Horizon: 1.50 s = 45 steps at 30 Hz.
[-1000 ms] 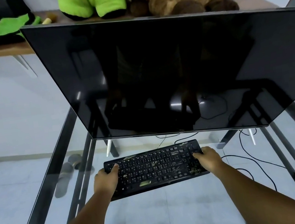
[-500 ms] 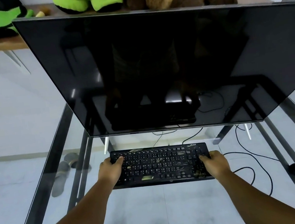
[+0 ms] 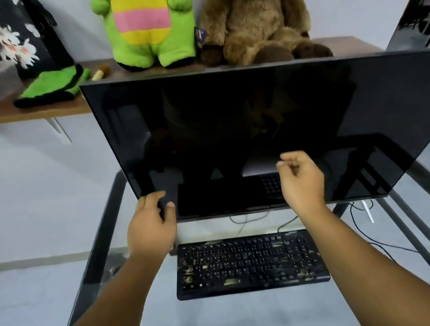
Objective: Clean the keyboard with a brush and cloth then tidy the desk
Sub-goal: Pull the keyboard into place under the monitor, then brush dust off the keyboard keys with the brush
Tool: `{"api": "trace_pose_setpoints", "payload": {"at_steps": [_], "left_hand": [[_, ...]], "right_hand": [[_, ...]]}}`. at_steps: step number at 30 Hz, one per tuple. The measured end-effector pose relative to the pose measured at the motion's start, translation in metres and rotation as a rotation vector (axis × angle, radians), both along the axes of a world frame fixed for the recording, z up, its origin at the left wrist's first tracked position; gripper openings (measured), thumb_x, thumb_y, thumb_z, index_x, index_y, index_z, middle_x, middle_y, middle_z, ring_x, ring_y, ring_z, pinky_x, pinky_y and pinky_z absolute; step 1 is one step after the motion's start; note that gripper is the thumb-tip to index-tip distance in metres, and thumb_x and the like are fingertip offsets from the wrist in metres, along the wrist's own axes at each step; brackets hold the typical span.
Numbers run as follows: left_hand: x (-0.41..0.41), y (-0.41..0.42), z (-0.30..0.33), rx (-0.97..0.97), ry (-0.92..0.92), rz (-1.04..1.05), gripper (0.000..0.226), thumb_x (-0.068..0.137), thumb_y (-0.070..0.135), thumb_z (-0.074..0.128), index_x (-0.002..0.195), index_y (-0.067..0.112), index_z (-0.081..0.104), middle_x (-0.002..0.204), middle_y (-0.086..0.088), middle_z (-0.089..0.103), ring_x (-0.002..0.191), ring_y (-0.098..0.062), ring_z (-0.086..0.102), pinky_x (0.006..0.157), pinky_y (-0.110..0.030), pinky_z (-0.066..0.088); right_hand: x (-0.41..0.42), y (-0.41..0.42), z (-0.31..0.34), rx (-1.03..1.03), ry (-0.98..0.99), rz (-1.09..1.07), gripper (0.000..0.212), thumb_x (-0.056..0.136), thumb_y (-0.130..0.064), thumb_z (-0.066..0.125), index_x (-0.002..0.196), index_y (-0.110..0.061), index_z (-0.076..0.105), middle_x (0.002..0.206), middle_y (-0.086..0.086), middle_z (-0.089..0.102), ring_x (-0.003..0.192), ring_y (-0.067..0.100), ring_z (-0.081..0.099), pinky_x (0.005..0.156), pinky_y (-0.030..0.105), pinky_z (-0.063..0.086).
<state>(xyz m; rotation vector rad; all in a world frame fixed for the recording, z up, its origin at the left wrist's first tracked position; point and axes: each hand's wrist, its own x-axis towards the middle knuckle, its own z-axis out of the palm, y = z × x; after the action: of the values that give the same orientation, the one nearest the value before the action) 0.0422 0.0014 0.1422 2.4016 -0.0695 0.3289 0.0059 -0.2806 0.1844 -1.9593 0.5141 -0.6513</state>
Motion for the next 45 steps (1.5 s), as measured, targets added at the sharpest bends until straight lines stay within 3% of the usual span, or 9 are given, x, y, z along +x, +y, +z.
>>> {"api": "trace_pose_setpoints", "payload": {"at_steps": [6,13,18,25,29,35,40,43,45], "left_hand": [[0.02,0.032,0.103,-0.025,-0.363,0.02,0.022,0.094,0.026,0.054,0.115,0.022,0.061,0.107,0.004,0.061,0.083,-0.014,0.06,0.074,-0.031,0.045],[0.072,0.079,0.194,-0.046,-0.56,0.046,0.026,0.094,0.025,0.053,0.118,0.015,0.058,0.114,-0.002,0.063,0.103,-0.021,0.059,0.083,-0.038,0.047],[0.121,0.108,0.211,0.178,-0.39,0.074,0.042,0.097,0.027,0.044,0.138,0.015,0.045,0.143,-0.008,0.048,0.129,-0.03,0.045,0.1,-0.047,0.034],[0.17,0.147,0.195,0.45,-0.129,0.003,0.054,0.102,0.039,0.024,0.153,0.022,0.021,0.162,0.002,0.013,0.149,-0.017,0.012,0.119,-0.044,0.009],[0.182,0.163,0.19,0.481,-0.001,-0.003,0.056,0.102,0.042,0.017,0.154,0.021,0.016,0.163,0.001,0.006,0.15,-0.016,0.004,0.12,-0.044,0.005],[0.185,0.173,0.176,0.494,0.034,-0.05,0.058,0.102,0.044,0.019,0.155,0.022,0.011,0.163,0.002,0.0,0.15,-0.016,0.004,0.119,-0.043,0.01],[0.186,0.177,0.174,0.498,0.027,-0.067,0.059,0.102,0.046,0.018,0.155,0.023,0.009,0.163,0.002,-0.001,0.15,-0.016,0.003,0.119,-0.041,0.01],[0.186,0.177,0.173,0.502,0.018,-0.069,0.059,0.102,0.046,0.017,0.155,0.023,0.008,0.163,0.002,-0.001,0.15,-0.016,0.003,0.119,-0.041,0.01],[0.185,0.177,0.174,0.503,0.019,-0.072,0.059,0.102,0.046,0.018,0.155,0.023,0.007,0.163,0.003,-0.001,0.15,-0.016,0.003,0.119,-0.041,0.011]], "right_hand": [[0.032,0.065,0.107,-0.048,-0.28,0.119,0.006,0.091,-0.022,0.06,0.094,-0.026,0.064,0.08,-0.01,0.063,0.07,0.002,0.058,0.064,0.015,0.045],[0.085,0.13,0.206,-0.156,-0.392,0.233,0.001,0.086,-0.022,0.062,0.087,-0.022,0.063,0.074,-0.008,0.062,0.068,0.001,0.055,0.063,0.008,0.04],[0.147,0.177,0.237,-0.358,-0.143,0.355,0.009,0.085,-0.026,0.061,0.084,-0.017,0.066,0.078,-0.002,0.065,0.082,0.02,0.06,0.073,0.03,0.046],[0.216,0.227,0.219,-0.62,0.275,0.449,0.025,0.084,-0.033,0.062,0.092,-0.01,0.068,0.096,0.009,0.069,0.091,0.029,0.064,0.068,0.026,0.045],[0.232,0.249,0.221,-0.614,0.425,0.508,0.025,0.086,-0.029,0.059,0.069,-0.01,0.059,0.07,0.007,0.066,0.056,0.02,0.058,0.05,0.023,0.043],[0.244,0.277,0.214,-0.65,0.647,0.605,0.035,0.093,-0.032,0.054,0.073,-0.012,0.074,0.039,-0.008,0.057,0.056,0.016,0.051,0.058,0.024,0.043],[0.252,0.285,0.21,-0.723,0.706,0.551,0.027,0.081,-0.034,0.068,0.06,-0.018,0.076,0.066,-0.004,0.064,0.065,0.017,0.058,0.072,0.026,0.051],[0.256,0.284,0.208,-0.717,0.694,0.505,0.055,0.085,-0.024,0.056,0.031,-0.016,0.062,0.05,-0.003,0.061,0.059,0.017,0.058,0.059,0.024,0.046],[0.255,0.28,0.21,-0.624,0.601,0.477,0.045,0.085,-0.021,0.052,0.043,-0.013,0.066,0.038,-0.003,0.056,0.052,0.016,0.058,0.053,0.022,0.044]]}}
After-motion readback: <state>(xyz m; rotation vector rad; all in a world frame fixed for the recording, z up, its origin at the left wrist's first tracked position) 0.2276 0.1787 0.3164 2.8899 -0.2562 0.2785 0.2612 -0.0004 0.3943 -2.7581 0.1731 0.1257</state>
